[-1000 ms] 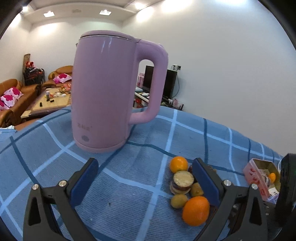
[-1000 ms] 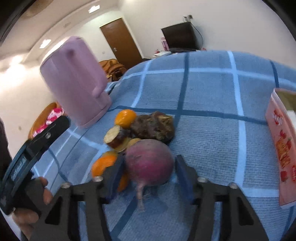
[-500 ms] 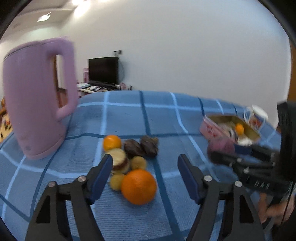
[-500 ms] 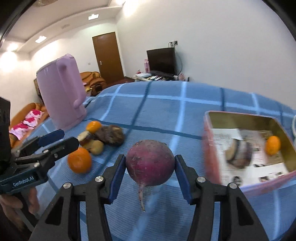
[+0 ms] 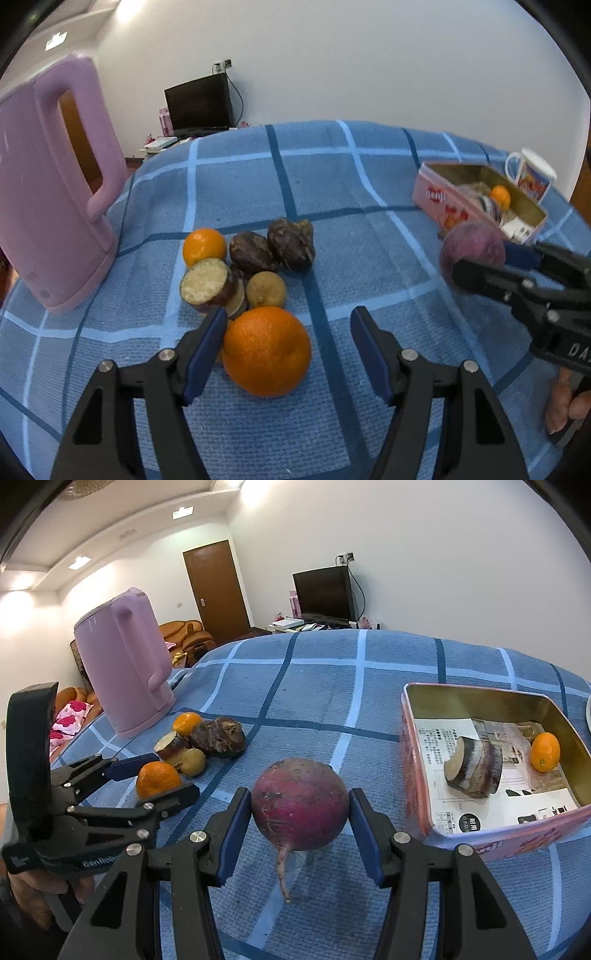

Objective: Organize fruits
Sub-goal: 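Grasp the purple beet with the right tool while the left tool approaches the large orange, then grasp the large orange with the left tool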

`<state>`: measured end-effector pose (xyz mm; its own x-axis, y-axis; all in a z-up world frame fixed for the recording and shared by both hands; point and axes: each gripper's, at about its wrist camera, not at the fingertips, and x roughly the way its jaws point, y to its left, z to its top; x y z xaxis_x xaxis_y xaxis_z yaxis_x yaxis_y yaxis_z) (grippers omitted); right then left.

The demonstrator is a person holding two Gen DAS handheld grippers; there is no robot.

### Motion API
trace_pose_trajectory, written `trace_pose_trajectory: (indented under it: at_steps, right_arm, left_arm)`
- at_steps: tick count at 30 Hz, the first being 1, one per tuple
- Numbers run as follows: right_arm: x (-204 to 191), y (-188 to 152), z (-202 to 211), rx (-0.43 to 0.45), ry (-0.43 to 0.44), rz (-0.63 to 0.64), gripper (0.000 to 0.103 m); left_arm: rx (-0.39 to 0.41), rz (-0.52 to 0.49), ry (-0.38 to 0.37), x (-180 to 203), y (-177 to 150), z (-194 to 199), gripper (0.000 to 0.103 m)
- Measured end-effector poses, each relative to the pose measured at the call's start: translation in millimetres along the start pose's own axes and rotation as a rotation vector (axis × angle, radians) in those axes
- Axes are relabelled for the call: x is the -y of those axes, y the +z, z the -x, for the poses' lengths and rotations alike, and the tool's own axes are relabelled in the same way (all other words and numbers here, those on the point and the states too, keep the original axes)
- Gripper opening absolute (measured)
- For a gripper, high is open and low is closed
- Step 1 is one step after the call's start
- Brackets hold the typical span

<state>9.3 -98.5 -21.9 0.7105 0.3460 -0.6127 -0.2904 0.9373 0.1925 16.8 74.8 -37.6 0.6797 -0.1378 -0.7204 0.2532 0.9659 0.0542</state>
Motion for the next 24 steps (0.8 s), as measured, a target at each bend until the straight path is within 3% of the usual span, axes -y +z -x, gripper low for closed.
trace_pose_trajectory:
  at_steps: [5,7,8,14,24]
  right_arm:
    - [1.0,0.2,0.4,0.003,0.005,-0.005,0.055]
    - [1.5,0.4,1.1,0.005,0.007,-0.008,0.055]
    - [1.8,0.5,1.5,0.007,0.007,-0.01,0.055]
    - [2.1,1.3,3.6,0.016,0.017,-0.017,0.055]
    - [-3.4,4.6,22.9,0.117,0.04,0.0,0.055]
  left_arm:
    - [-0.011,-0.034,0.049,4.2,-1.3,-0.7,0.066]
    - [0.002,-0.002,0.042,-3.5,-1.6,2.4,0.047]
    - [0.011,0.026,0.017,-10.6,-1.9,4.7,0.045]
    - [0.057,0.157,-0.114,-39.8,-5.7,12.7,0.044]
    - [0.278,0.205,-0.129,-43.0,-6.4,43.9,0.044]
